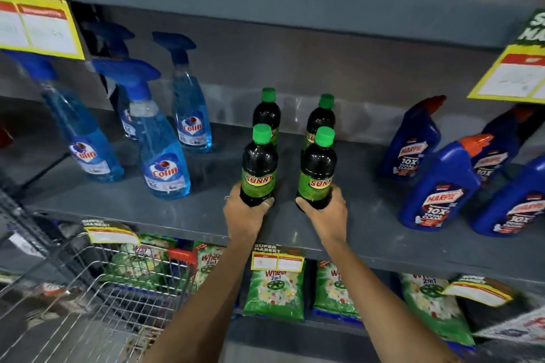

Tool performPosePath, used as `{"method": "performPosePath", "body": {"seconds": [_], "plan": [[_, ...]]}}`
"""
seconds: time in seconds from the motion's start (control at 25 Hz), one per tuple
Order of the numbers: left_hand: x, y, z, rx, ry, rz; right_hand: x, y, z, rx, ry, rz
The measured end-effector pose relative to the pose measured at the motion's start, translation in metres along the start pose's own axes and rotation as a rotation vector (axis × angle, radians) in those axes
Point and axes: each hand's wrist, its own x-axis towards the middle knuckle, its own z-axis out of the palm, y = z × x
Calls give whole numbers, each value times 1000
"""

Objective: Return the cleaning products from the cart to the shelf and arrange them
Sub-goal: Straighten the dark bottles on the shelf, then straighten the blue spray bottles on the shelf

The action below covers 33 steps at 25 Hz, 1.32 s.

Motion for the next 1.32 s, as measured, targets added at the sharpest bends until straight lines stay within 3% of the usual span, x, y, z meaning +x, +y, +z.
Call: {"method": "performPosePath", "body": {"seconds": [0.24,0.56,0.76,0.92,1.04,1.2,1.32], "plan": [[1,1,0,2,61,1,-1,2,0,-26,13,-30],[-1,2,-9,2,-59,74,-7,4,0,-61,-22,-84],[-8,-10,-34,-34,-46,75,-37,-5,1,-158,189,-344],[-8,-24,-63,-115,170,79,-49,-16,11,-203,-35,-455],[4,-27,-90,-130,292,74,-59,-26,32,-171,-104,-576],[29,-34,-129,-76,394,75,-73,-44,70,-103,-245,-661],[53,-39,-158,-38,443,32,-81,-58,101,-40,-372,-625]]}}
